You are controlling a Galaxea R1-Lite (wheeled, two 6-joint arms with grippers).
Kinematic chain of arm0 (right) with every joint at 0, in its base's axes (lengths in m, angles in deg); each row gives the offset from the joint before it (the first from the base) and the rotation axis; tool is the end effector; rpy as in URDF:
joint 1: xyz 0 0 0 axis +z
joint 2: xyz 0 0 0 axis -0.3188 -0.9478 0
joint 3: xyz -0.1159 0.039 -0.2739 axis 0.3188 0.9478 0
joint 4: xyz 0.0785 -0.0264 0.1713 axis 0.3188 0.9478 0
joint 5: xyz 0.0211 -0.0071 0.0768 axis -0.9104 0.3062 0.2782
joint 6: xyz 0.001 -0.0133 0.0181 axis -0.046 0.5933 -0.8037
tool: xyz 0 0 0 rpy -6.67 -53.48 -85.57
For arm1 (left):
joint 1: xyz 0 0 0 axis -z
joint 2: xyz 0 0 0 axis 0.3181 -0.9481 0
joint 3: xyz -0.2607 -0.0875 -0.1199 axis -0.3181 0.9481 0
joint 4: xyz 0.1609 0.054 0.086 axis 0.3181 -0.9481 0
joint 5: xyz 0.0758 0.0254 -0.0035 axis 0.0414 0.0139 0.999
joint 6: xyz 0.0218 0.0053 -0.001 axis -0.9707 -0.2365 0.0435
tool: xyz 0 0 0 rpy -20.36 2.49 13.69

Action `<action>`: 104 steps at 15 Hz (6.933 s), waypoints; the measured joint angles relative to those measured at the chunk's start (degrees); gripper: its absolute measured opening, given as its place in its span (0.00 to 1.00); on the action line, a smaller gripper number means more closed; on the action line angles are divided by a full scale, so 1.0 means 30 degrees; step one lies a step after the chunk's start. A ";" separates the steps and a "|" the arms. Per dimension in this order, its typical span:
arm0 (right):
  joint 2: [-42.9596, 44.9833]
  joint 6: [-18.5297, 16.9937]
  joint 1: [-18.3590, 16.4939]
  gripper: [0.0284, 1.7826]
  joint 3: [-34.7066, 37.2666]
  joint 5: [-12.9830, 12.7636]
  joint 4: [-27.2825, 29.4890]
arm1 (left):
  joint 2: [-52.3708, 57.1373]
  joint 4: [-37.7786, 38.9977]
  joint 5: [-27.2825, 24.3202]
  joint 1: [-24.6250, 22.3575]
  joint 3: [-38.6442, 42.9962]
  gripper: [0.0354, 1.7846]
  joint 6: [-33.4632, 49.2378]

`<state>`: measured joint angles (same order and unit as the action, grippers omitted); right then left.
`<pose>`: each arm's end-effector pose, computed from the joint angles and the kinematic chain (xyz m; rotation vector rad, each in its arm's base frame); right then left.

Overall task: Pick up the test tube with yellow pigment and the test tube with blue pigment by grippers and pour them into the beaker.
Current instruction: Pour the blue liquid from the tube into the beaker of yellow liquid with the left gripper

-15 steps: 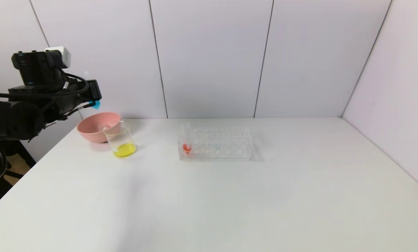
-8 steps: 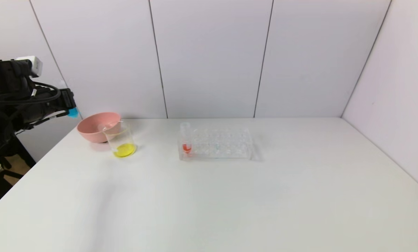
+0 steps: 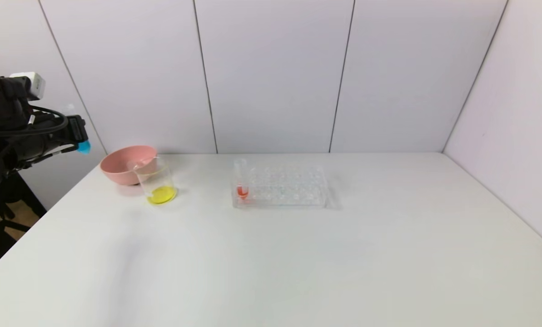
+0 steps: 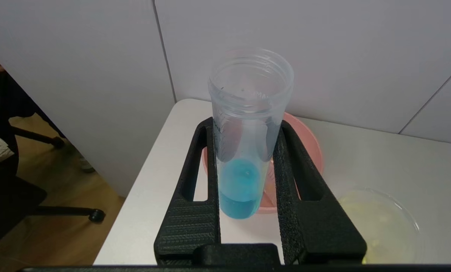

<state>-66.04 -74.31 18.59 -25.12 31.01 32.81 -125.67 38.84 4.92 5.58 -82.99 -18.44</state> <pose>-0.0227 -0.0008 0.0760 0.0962 -0.0039 -0.0383 0.3390 0.0780 0.2301 -0.0421 0.1068 0.2289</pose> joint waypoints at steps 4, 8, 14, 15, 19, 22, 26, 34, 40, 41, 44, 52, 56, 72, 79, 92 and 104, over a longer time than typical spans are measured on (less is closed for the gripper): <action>0.0000 0.0000 0.0000 0.96 0.0000 0.0000 0.0000 | -0.0110 0.0033 0.0049 -0.0110 0.0118 0.23 -0.0037; 0.0000 0.0000 0.0000 0.96 0.0000 0.0000 0.0000 | -0.0130 0.0089 -0.0618 -0.0175 0.0138 0.23 0.0134; 0.0000 0.0008 0.0000 0.96 0.0000 0.0008 0.0000 | 0.0110 -0.0122 -0.1890 -0.0187 -0.0349 0.23 -0.0028; 0.0000 0.0000 0.0000 0.96 0.0000 0.0008 0.0000 | 0.0130 -0.0203 -0.1959 -0.0175 -0.0358 0.23 -0.0028; 0.0000 0.0000 0.0000 0.96 0.0000 0.0000 -0.0008 | 0.0211 -0.1621 -0.2483 -0.0223 -0.0963 0.23 -0.0516; 0.0000 0.0000 0.0000 0.96 0.0000 0.0000 -0.0008 | 0.0423 -0.5376 -0.4807 -0.0894 -0.2966 0.23 -0.2808; 0.0000 0.0008 0.0000 0.96 0.0000 0.0000 0.0000 | 0.0248 -1.0699 -0.8659 -0.2235 -0.5961 0.23 -0.7566; 0.0000 0.0000 0.0000 0.96 0.0000 0.0000 -0.0008 | -0.1849 -1.7721 -1.0809 -0.2584 -1.2093 0.23 -1.4669; 0.0000 0.0000 0.0000 0.96 0.0000 0.0000 0.0000 | -0.4421 -2.3402 -1.2914 -0.2747 -1.6173 0.23 -2.0249; 0.0000 0.0000 0.0000 0.96 0.0000 0.0000 0.0000 | -0.4730 -2.3759 -1.3141 -0.2751 -1.6522 0.23 -2.0870; 0.0000 0.0000 0.0000 0.96 0.0000 0.0000 0.0000 | -0.5274 -2.3926 -1.3198 -0.2759 -1.6904 0.23 -2.2093; 0.0000 0.0000 0.0000 0.96 0.0000 0.0000 0.0000 | -0.5807 -2.4345 -1.1886 -0.2280 -1.7026 0.23 -2.5198; 0.0000 0.0000 0.0000 0.96 0.0000 0.0000 0.0000 | -0.5929 -2.4523 -1.0634 -0.1942 -1.7071 0.23 -2.6222; 0.0000 0.0008 0.0000 0.96 0.0000 0.0000 0.0000 | -0.6819 -2.3134 -0.7050 0.0008 -1.7420 0.23 -2.9282; 0.0000 0.0000 0.0000 0.96 0.0000 0.0008 -0.0008 | -0.6908 -2.3199 -0.6896 0.0207 -1.7420 0.23 -3.1391; 0.0000 0.0000 0.0000 0.96 0.0000 0.0000 -0.0008 | -0.6770 -2.4889 -0.4937 0.0723 -1.7420 0.23 -3.0586; 0.0000 0.0000 0.0000 0.96 0.0000 0.0000 -0.0008 | -0.6433 -2.5718 -0.2475 0.0918 -1.7420 0.23 -3.0054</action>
<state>-66.04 -74.31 18.59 -25.12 31.01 32.78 -144.97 -38.31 -2.50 8.33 -135.25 -108.61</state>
